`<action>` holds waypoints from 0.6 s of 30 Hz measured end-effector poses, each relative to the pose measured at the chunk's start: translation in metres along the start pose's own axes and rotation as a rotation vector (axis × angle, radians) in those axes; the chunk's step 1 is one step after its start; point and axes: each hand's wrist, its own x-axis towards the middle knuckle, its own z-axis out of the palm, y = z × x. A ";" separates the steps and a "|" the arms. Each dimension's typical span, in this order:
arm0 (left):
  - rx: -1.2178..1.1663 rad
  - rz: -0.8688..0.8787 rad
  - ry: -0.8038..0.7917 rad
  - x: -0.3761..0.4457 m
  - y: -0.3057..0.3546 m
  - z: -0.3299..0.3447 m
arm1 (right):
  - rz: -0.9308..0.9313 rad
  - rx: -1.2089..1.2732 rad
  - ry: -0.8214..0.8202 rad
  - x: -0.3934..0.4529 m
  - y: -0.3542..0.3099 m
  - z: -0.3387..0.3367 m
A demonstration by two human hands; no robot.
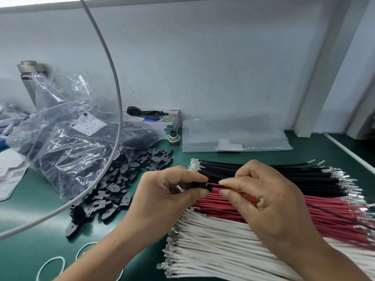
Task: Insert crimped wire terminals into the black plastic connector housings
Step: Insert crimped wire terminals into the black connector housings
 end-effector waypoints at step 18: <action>-0.032 -0.043 0.104 0.000 0.007 -0.003 | -0.194 -0.293 0.214 0.008 -0.008 0.004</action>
